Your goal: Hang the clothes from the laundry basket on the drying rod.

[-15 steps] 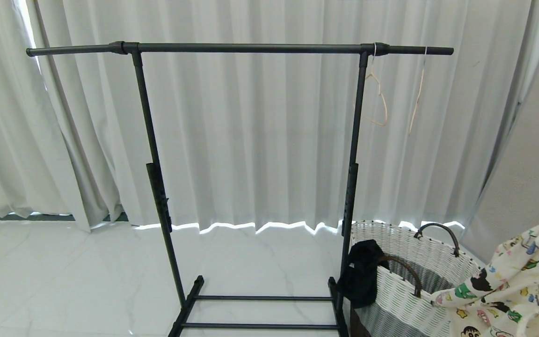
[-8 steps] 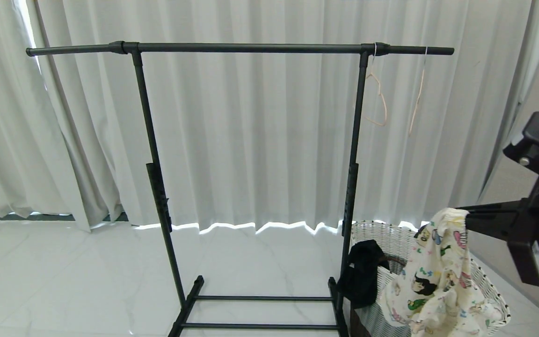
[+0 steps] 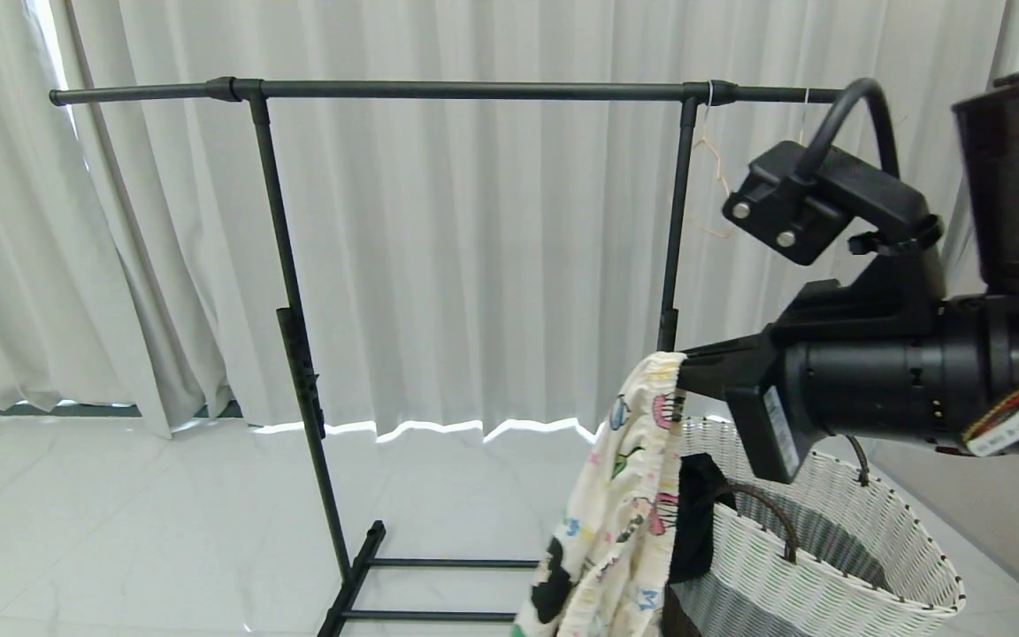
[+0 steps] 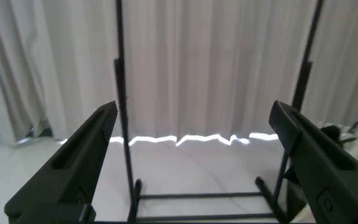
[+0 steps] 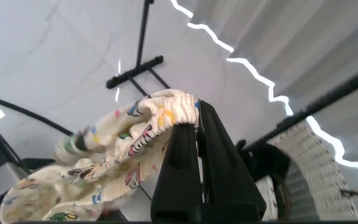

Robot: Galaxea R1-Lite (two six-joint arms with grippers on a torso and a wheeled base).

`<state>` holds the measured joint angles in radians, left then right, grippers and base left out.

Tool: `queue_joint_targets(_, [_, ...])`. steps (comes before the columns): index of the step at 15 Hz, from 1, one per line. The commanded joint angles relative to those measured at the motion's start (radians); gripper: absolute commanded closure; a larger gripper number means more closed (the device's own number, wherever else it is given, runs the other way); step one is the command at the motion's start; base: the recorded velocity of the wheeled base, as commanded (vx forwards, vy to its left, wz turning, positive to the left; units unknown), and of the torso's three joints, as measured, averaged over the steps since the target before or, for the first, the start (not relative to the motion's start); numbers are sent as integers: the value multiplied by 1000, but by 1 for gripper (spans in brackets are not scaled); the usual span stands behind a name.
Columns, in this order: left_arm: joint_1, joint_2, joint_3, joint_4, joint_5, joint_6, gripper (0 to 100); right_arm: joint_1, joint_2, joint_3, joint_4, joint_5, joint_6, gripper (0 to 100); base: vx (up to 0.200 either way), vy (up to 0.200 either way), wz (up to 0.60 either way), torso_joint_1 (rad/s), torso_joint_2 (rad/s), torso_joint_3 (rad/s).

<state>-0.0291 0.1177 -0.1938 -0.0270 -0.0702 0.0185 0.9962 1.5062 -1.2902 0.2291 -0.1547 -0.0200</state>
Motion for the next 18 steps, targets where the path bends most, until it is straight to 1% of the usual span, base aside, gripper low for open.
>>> queue_joint_targets(1, [-55,359,-309,-5,-40,-8,0,39,91,-69,-4,-2,2,100,0,0,0,0,0,0])
queue_joint_targets(2, [-69,430,-371,-5,-39,-12,0,42,101,-87,-4,-2,2,100,0,0,0,0,0,0])
queue_joint_targets(3, [-137,599,-521,-14,-39,-14,0,52,129,-132,-4,-3,2,100,0,0,0,0,0,0])
queue_joint_targets(5, [-238,740,-630,-17,-39,-12,0,58,157,-181,-2,-8,2,100,0,0,0,0,0,0])
queue_joint_targets(6, [-325,815,-664,-17,-33,-12,0,62,181,-222,-1,-39,0,100,0,0,0,0,0,0])
queue_joint_targets(7, [-413,859,-654,-17,-14,-11,0,64,201,-258,1,-72,0,100,0,0,0,0,0,0])
queue_joint_targets(9, [-589,898,-615,-17,47,-11,0,64,221,-294,2,-91,0,100,0,0,0,0,0,0])
queue_joint_targets(10, [-692,918,-587,-17,110,-12,0,64,229,-307,2,-91,0,100,0,0,0,0,0,0])
queue_joint_targets(11, [-770,933,-556,-17,167,-17,0,61,233,-314,2,-92,0,100,0,0,0,0,0,0])
queue_joint_targets(12, [-865,948,-507,-17,234,-48,0,56,243,-328,2,-92,0,100,0,0,0,0,0,0])
queue_joint_targets(13, [-946,961,-472,-17,267,-104,0,53,252,-348,2,-92,0,100,0,0,0,0,0,0])
queue_joint_targets(15, [-1032,1002,-454,-19,291,-206,0,53,272,-396,4,-91,-3,100,0,0,0,0,0,0])
queue_joint_targets(16, [-1048,1034,-457,-31,310,-235,0,58,281,-419,4,-91,-5,100,0,0,0,0,0,0])
queue_joint_targets(17, [-1046,1080,-455,-80,326,-249,0,65,286,-440,4,-91,-5,100,0,0,0,0,0,0])
queue_joint_targets(18, [-1045,1128,-457,-140,359,-278,0,78,289,-455,6,-89,-5,100,0,0,0,0,0,0])
